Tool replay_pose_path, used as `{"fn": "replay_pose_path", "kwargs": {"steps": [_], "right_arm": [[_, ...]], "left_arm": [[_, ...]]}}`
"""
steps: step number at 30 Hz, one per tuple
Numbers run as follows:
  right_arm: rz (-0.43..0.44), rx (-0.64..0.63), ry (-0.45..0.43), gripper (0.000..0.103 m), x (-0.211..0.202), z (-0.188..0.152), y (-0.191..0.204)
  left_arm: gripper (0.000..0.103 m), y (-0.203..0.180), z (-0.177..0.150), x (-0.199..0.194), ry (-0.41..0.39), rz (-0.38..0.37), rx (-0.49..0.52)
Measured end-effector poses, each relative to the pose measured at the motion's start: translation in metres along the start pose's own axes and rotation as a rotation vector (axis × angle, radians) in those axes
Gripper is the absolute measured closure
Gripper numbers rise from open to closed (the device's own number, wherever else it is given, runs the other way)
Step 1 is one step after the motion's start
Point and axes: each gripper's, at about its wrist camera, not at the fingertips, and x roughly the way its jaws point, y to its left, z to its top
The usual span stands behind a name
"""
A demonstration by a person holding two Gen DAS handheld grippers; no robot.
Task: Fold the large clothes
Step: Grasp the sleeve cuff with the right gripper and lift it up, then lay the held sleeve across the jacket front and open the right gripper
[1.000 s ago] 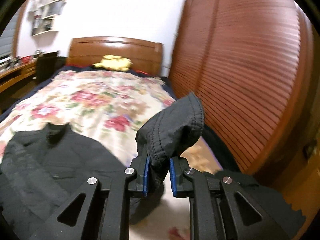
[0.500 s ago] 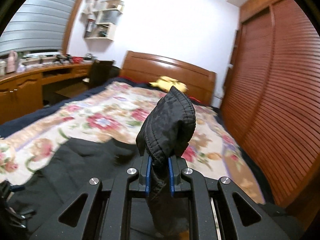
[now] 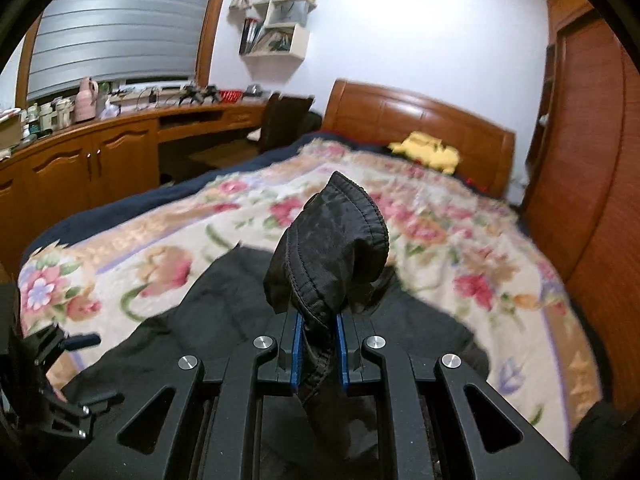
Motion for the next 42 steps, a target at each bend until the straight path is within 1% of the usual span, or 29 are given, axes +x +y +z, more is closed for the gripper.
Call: {"fn": "replay_pose_path", "kwargs": {"steps": [3, 4, 5, 6, 8, 9, 10, 12, 14, 19, 26, 28, 32, 36, 40, 41, 42], "right_arm": [[0.047, 0.03, 0.033, 0.089, 0.009, -0.003, -0.007], [0.051, 0.036, 0.039, 0.083, 0.011, 0.003, -0.009], [0.052, 0.043, 0.044, 0.081, 0.016, 0.011, -0.012], [0.058, 0.051, 0.052, 0.075, 0.016, 0.011, -0.014], [0.068, 0.059, 0.049, 0.065, 0.005, 0.013, -0.013], [0.07, 0.065, 0.036, 0.054, 0.002, 0.014, -0.015], [0.075, 0.071, 0.025, 0.048, 0.002, 0.013, -0.014], [0.076, 0.065, 0.013, 0.046, -0.001, 0.014, -0.014], [0.048, 0.047, 0.017, 0.045, -0.001, 0.011, -0.013], [0.007, 0.043, 0.082, 0.045, 0.025, -0.014, -0.003], [0.029, 0.143, 0.146, 0.045, 0.078, -0.023, 0.002], [0.046, 0.183, 0.167, 0.045, 0.097, -0.022, 0.005], [0.107, 0.261, 0.19, 0.045, 0.129, -0.02, 0.014], [0.16, 0.291, 0.216, 0.045, 0.155, -0.014, 0.031], [0.181, 0.278, 0.245, 0.046, 0.175, -0.01, 0.048], [0.191, 0.277, 0.251, 0.048, 0.178, -0.009, 0.051], [0.205, 0.273, 0.257, 0.06, 0.182, -0.008, 0.055]], "left_arm": [[0.021, 0.001, 0.001, 0.0, -0.002, 0.0, -0.006], [0.021, 0.001, 0.001, 0.0, -0.003, 0.001, -0.006], [0.021, 0.001, 0.001, 0.0, -0.004, 0.001, -0.006], [0.021, 0.001, 0.001, 0.0, -0.006, 0.003, -0.005], [0.021, 0.001, 0.001, 0.0, -0.007, 0.004, -0.004], [0.021, 0.001, 0.001, 0.001, -0.006, 0.005, -0.005], [0.021, 0.001, 0.001, 0.001, -0.006, 0.006, -0.005], [0.021, 0.0, 0.001, 0.0, -0.008, 0.01, -0.004], [0.021, 0.0, 0.0, -0.001, -0.01, 0.013, -0.004], [0.021, 0.001, 0.0, -0.002, -0.012, 0.018, -0.011], [0.021, 0.003, 0.001, 0.0, -0.009, 0.026, -0.013], [0.021, 0.005, 0.0, 0.0, -0.006, 0.029, -0.015], [0.021, 0.008, 0.0, 0.0, -0.004, 0.039, -0.015], [0.021, 0.014, -0.001, 0.001, 0.002, 0.047, -0.026], [0.021, 0.019, -0.002, 0.002, 0.005, 0.047, -0.034], [0.021, 0.019, -0.002, 0.001, 0.004, 0.048, -0.033], [0.021, 0.02, -0.002, 0.001, 0.003, 0.051, -0.031]]}}
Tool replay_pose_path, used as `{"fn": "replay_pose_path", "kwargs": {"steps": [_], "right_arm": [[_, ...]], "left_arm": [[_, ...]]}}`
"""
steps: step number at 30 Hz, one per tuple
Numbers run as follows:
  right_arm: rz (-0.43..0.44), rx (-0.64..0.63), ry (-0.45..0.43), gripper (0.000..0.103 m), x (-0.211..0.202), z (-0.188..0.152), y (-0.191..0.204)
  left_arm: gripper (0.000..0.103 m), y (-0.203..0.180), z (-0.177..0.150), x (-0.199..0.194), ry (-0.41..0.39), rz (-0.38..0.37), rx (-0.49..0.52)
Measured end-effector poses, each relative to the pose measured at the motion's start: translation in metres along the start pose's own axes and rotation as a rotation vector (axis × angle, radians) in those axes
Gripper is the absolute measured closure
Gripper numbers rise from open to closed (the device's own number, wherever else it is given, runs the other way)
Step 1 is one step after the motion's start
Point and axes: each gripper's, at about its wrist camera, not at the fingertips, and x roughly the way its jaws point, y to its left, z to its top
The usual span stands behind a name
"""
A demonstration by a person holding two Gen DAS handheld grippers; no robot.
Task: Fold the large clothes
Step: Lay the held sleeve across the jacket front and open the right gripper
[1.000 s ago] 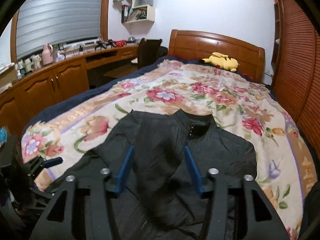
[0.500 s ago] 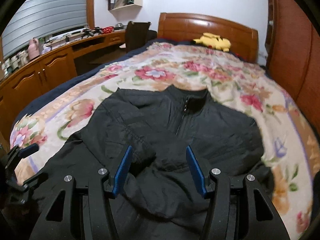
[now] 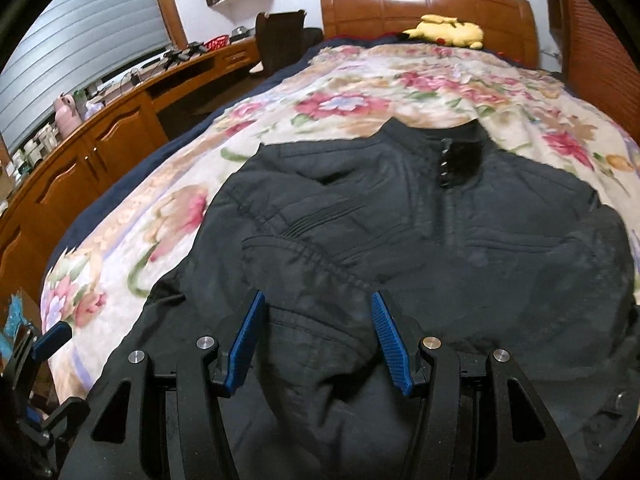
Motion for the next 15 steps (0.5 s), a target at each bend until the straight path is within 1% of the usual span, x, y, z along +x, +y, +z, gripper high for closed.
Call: {"fn": "replay_pose_path", "kwargs": {"steps": [1, 2, 3, 6, 8, 12, 15], "right_arm": [[0.008, -0.009, 0.003, 0.072, 0.002, 0.0, 0.003], [0.014, -0.026, -0.002, 0.077, 0.002, 0.0, 0.008], [0.023, -0.043, -0.013, 0.08, 0.001, -0.001, 0.01], [0.057, -0.085, -0.042, 0.082, -0.01, -0.008, 0.022], [0.08, -0.107, -0.046, 0.083, -0.018, -0.017, 0.031], [0.095, -0.156, -0.028, 0.082, -0.024, -0.045, 0.044], [0.115, -0.132, -0.003, 0.082, -0.028, -0.063, 0.044]], "left_arm": [[0.021, 0.001, -0.001, -0.001, 0.0, 0.002, 0.002], [0.021, 0.002, -0.001, -0.001, 0.0, 0.004, 0.002], [0.021, 0.003, -0.001, -0.002, -0.001, 0.007, 0.001], [0.021, 0.009, -0.001, -0.004, -0.005, 0.013, -0.01], [0.021, 0.014, -0.001, -0.006, -0.01, 0.018, -0.022], [0.021, 0.02, 0.0, -0.007, -0.021, 0.024, -0.044], [0.021, 0.021, 0.001, -0.008, -0.032, 0.027, -0.053]]}}
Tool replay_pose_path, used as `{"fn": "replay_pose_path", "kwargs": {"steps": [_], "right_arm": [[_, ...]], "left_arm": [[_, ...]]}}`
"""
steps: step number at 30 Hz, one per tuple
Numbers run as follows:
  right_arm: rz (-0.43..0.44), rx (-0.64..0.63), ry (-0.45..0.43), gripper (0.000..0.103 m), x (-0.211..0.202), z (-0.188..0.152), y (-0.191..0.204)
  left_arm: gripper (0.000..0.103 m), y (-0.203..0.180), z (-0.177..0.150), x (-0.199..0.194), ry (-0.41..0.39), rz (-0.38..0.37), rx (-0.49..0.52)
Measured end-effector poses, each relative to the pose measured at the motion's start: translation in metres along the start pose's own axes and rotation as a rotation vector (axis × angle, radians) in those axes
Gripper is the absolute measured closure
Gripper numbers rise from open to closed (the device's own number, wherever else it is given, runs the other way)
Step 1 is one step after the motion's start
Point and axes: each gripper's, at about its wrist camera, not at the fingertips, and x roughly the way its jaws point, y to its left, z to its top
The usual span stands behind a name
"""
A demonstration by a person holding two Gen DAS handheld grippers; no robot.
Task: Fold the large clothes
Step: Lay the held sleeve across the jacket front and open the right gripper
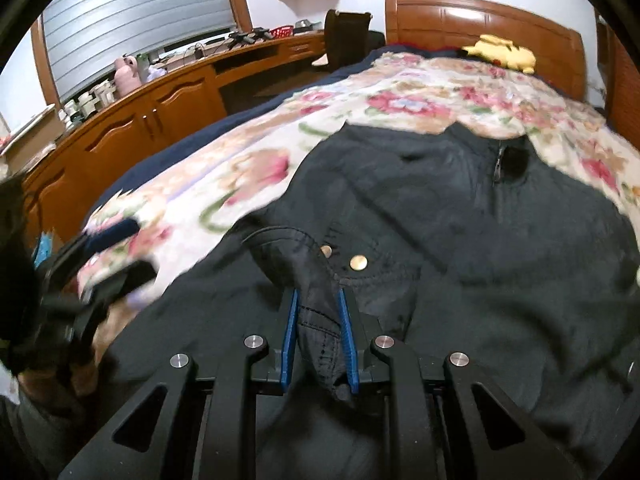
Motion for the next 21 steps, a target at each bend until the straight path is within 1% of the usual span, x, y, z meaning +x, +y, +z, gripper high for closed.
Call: {"fn": "replay_pose_path", "kwargs": {"steps": [4, 6, 8, 9, 12, 15, 18, 20, 21], "right_arm": [[0.036, 0.075, 0.028, 0.078, -0.004, -0.017, -0.006], [0.036, 0.079, 0.027, 0.076, -0.009, -0.025, -0.009], [0.037, 0.074, 0.027, 0.074, -0.016, -0.02, -0.011], [0.03, 0.065, 0.026, 0.074, -0.018, -0.019, -0.01], [-0.037, 0.019, 0.011, 0.073, -0.034, -0.018, -0.011], [-0.044, -0.017, 0.007, 0.066, -0.05, -0.021, -0.003], [-0.07, -0.027, 0.003, 0.052, -0.057, -0.023, -0.003], [-0.097, -0.03, -0.015, 0.051, -0.062, -0.024, -0.007], [-0.128, -0.032, -0.026, 0.051, -0.066, -0.025, -0.01]], "left_arm": [[0.021, -0.002, -0.001, 0.0, -0.001, 0.002, 0.007], [0.021, -0.004, -0.001, 0.001, 0.001, 0.006, 0.017], [0.021, -0.007, -0.002, 0.001, 0.003, 0.005, 0.026], [0.021, -0.008, -0.002, 0.001, 0.005, 0.002, 0.029], [0.021, -0.011, -0.003, 0.003, 0.011, 0.001, 0.042], [0.021, -0.016, -0.004, 0.003, 0.01, 0.006, 0.059], [0.021, -0.017, -0.004, 0.002, 0.009, 0.004, 0.06], [0.021, -0.018, -0.004, 0.001, 0.008, -0.002, 0.055], [0.021, -0.019, -0.004, 0.001, 0.009, -0.009, 0.054]]}}
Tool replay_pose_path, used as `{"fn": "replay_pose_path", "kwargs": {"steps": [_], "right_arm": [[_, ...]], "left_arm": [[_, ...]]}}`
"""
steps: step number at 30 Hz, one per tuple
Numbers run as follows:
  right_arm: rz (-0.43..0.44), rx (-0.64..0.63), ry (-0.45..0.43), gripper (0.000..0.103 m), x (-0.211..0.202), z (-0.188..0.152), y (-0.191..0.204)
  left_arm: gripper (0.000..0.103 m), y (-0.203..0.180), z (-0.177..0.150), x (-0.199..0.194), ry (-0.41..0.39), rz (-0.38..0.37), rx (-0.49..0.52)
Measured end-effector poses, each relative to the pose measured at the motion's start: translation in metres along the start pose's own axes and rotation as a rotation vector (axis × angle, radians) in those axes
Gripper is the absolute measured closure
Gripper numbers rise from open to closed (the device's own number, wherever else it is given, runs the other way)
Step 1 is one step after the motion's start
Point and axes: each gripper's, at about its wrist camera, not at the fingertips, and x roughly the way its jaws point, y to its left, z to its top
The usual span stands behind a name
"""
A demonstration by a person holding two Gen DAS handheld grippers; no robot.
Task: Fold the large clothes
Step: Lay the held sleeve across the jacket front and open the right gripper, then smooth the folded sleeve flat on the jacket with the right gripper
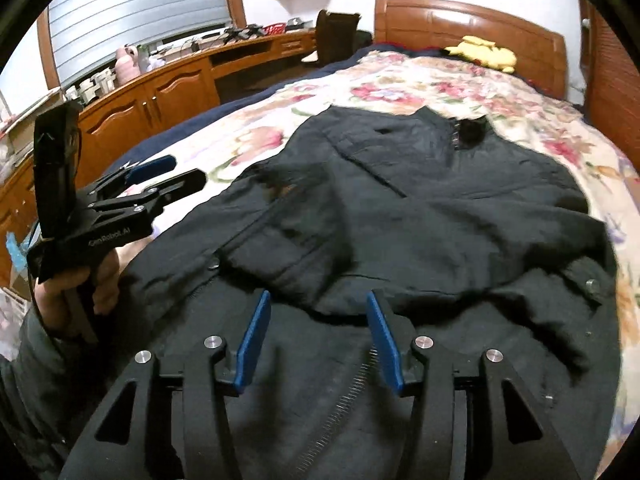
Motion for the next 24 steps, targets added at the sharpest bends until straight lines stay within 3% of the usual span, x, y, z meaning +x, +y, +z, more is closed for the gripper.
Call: {"fn": "replay_pose_path", "kwargs": {"steps": [7, 12, 16, 24], "right_arm": [[-0.222, 0.025, -0.032, 0.051, 0.002, -0.011, -0.04], [-0.357, 0.04, 0.002, 0.051, 0.017, -0.032, -0.07], [-0.379, 0.083, 0.019, 0.051, 0.022, -0.046, -0.092], [-0.321, 0.168, 0.019, 0.051, 0.043, -0.058, -0.113]], "left_arm": [[0.021, -0.017, 0.003, -0.003, -0.006, -0.04, 0.027], [0.021, -0.029, 0.014, 0.0, 0.006, -0.06, 0.048], [0.02, -0.037, 0.026, 0.0, 0.006, -0.074, 0.058], [0.025, -0.059, 0.048, 0.02, 0.066, -0.104, 0.111]]}}
